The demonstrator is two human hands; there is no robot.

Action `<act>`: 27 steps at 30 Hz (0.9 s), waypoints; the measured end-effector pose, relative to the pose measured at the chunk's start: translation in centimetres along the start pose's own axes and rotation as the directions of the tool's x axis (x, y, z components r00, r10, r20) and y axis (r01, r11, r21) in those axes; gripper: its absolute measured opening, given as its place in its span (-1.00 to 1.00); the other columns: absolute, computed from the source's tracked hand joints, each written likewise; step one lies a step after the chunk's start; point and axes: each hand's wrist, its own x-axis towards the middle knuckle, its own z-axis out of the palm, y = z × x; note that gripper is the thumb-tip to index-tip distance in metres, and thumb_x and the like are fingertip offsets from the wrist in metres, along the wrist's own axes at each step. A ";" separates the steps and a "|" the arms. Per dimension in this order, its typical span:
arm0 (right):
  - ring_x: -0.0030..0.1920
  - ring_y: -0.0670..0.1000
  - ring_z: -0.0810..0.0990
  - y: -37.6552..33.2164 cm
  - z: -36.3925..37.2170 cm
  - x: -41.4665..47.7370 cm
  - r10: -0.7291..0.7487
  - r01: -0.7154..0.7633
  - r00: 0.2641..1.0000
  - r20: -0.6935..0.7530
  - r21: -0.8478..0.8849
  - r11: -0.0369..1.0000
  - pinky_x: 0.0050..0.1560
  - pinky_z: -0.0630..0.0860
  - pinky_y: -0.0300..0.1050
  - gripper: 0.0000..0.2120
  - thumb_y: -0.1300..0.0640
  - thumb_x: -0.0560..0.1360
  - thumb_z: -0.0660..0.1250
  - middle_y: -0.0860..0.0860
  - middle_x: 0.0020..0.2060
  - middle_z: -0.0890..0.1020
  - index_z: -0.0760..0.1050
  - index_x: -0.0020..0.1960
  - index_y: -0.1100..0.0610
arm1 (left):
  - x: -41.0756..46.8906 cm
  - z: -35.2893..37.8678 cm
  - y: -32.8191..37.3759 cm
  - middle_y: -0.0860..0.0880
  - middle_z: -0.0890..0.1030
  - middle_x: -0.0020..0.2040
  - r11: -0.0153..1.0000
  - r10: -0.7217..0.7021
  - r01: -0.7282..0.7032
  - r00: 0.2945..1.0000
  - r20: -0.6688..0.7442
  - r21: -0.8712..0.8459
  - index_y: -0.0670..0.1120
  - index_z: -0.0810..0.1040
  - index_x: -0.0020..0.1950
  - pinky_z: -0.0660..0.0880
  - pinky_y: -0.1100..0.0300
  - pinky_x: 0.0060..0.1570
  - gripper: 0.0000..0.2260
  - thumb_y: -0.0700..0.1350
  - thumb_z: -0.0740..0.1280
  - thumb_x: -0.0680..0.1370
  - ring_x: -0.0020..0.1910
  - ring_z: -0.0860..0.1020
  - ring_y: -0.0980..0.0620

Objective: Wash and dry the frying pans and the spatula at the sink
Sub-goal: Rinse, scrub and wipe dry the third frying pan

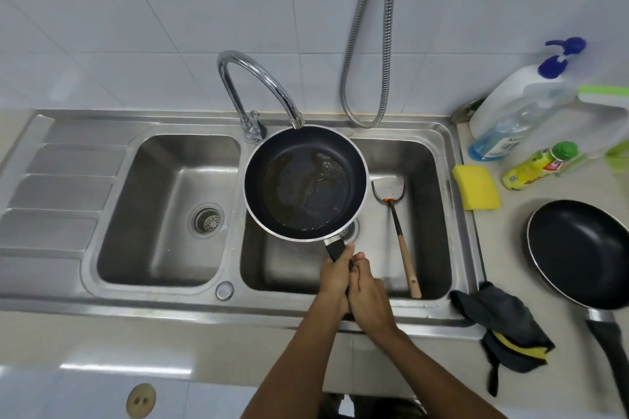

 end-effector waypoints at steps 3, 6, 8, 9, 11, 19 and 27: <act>-0.08 0.09 0.66 -0.5 -2.6 -0.2 -0.141 0.135 0.990 -0.007 -0.247 0.960 -0.04 0.64 0.13 -0.72 -0.20 0.67 -0.03 0.04 -0.05 0.65 0.34 0.20 -0.10 | 0.2 0.7 -0.6 -0.20 0.72 -0.11 0.998 0.048 -0.051 0.997 -0.055 -0.046 -0.27 0.61 0.06 0.65 -0.02 0.03 -0.72 -0.04 0.45 0.57 -0.17 0.72 -0.11; 0.02 0.08 0.57 -0.3 -9.0 2.1 -0.303 0.187 0.932 -0.198 -0.453 0.872 -0.02 0.60 0.08 -0.83 -0.03 0.63 0.22 0.04 0.06 0.53 0.46 0.14 0.04 | 0.0 1.2 -0.9 -0.11 0.55 -0.33 0.992 0.079 -0.088 0.992 -0.097 -0.095 -0.18 0.52 -0.05 0.61 0.11 -0.33 -0.80 -0.06 0.41 0.60 -0.38 0.64 -0.04; 0.07 0.17 0.53 0.4 -14.4 5.0 -0.332 0.124 0.857 -0.395 -0.466 0.876 0.01 0.57 0.13 -0.80 0.06 0.60 0.30 0.14 0.11 0.51 0.49 0.16 0.14 | -0.6 1.5 -0.5 -0.06 0.43 -0.41 0.994 0.089 -0.097 0.987 -0.132 -0.056 -0.14 0.43 -0.13 0.40 0.25 -0.57 -0.76 -0.05 0.41 0.61 -0.55 0.46 0.07; 0.12 0.23 0.51 0.8 -16.8 6.7 -0.304 0.070 0.835 -0.458 -0.459 0.886 0.05 0.55 0.17 -0.76 0.10 0.58 0.32 0.19 0.14 0.51 0.49 0.19 0.19 | -0.7 1.5 -0.4 -0.03 0.40 -0.44 0.993 0.107 -0.113 0.982 -0.154 -0.028 -0.13 0.41 -0.15 0.31 0.27 -0.61 -0.74 -0.04 0.41 0.61 -0.58 0.37 0.09; 0.18 0.34 0.46 2.0 -20.3 10.0 -0.261 -0.033 0.822 -0.507 -0.499 0.866 0.12 0.50 0.25 -0.68 0.14 0.55 0.35 0.30 0.22 0.48 0.47 0.23 0.30 | -0.8 1.7 -0.3 -0.01 0.36 -0.46 0.991 0.130 -0.130 0.976 -0.175 0.013 -0.12 0.39 -0.17 0.25 0.28 -0.62 -0.71 -0.02 0.41 0.60 -0.59 0.30 0.11; 0.00 0.38 0.53 6.1 -22.5 12.5 -0.129 -0.101 0.934 -0.332 -0.595 0.798 0.07 0.53 0.28 -0.64 0.03 0.53 0.41 0.34 0.03 0.54 0.42 0.25 0.12 | -1.0 2.2 0.5 0.04 0.29 -0.56 0.993 0.110 -0.114 0.962 -0.251 0.000 -0.08 0.34 -0.31 0.18 0.32 -0.63 -0.62 -0.01 0.47 0.55 -0.64 0.24 0.09; 0.04 0.23 0.48 -1.8 -13.1 8.8 -0.714 0.572 0.700 -0.015 -0.587 0.573 0.06 0.52 0.13 -0.53 0.12 0.51 0.43 0.16 0.17 0.49 0.48 0.40 0.00 | -0.6 2.2 0.6 -0.05 0.31 -0.53 0.992 0.126 -0.115 0.944 -0.305 0.052 -0.13 0.39 -0.31 0.23 0.31 -0.63 -0.64 -0.03 0.43 0.57 -0.66 0.26 0.06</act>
